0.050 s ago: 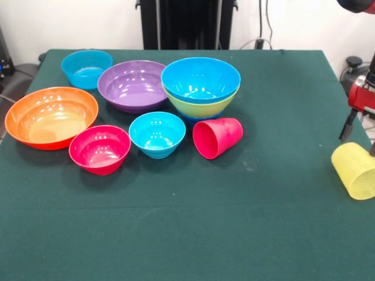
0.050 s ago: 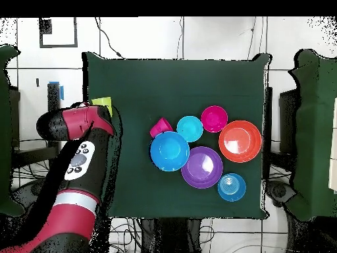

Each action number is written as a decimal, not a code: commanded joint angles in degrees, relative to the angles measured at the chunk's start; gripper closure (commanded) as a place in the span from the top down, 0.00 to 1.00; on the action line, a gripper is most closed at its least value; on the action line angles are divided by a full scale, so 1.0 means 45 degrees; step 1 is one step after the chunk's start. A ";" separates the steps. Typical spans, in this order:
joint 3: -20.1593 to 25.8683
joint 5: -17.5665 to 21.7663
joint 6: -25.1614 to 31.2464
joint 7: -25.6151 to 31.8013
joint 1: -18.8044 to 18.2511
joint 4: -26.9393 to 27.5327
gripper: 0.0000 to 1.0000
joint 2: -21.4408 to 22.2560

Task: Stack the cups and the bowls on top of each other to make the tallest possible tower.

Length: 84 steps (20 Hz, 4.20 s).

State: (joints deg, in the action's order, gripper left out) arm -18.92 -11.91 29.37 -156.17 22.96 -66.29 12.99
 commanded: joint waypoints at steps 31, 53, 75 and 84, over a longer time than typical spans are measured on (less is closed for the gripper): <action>0.0442 -0.0070 -0.0413 -0.1002 -0.0145 0.0002 1.00 -0.0751; 0.0184 0.0379 -0.0632 -0.0386 -0.0361 -0.0956 1.00 -0.0298; 0.0303 0.0781 -0.0927 0.0282 -0.0614 -0.1663 1.00 0.0141; -0.0028 0.0856 -0.0439 0.0352 -0.0432 -0.1104 1.00 -0.0047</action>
State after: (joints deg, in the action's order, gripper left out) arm -22.16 -13.01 27.23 -156.17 21.96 -68.73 13.33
